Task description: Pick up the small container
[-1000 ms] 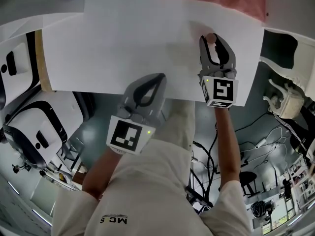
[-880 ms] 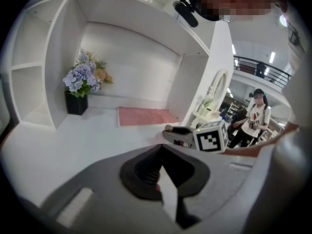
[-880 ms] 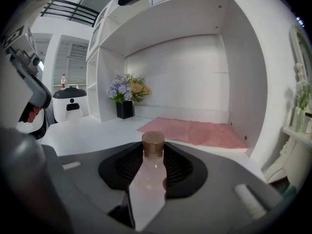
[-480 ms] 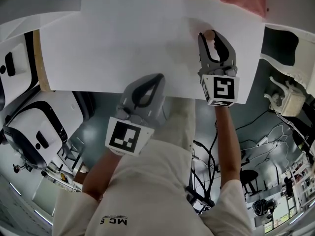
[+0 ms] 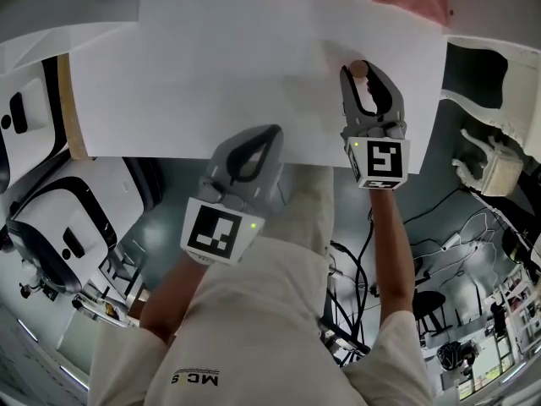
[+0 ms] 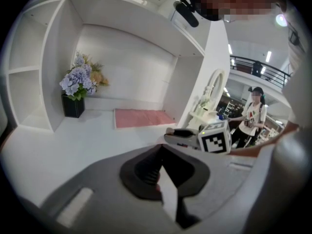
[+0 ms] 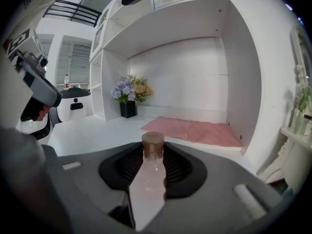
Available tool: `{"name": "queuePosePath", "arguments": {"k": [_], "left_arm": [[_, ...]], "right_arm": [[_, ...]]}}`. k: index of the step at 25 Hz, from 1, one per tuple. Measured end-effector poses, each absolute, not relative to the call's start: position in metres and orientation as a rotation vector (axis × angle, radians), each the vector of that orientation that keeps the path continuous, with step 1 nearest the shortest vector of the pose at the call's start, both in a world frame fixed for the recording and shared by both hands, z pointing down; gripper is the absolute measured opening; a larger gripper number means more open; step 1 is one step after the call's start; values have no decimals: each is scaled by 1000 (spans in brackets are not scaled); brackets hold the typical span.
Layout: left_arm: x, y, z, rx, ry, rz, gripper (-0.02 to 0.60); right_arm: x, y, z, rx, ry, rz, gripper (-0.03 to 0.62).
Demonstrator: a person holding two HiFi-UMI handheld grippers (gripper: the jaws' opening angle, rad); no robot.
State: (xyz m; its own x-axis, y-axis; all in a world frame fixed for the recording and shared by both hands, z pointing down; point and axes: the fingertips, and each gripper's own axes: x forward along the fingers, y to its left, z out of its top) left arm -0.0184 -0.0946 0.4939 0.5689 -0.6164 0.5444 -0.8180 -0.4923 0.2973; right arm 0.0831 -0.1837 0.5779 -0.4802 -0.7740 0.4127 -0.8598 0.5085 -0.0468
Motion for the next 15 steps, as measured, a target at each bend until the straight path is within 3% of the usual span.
{"name": "queuePosePath", "arguments": {"k": [15], "left_arm": [[-22, -90, 444, 2333, -1137, 450, 0]], "right_arm": [[92, -166, 497, 1382, -2470, 304, 129]]}}
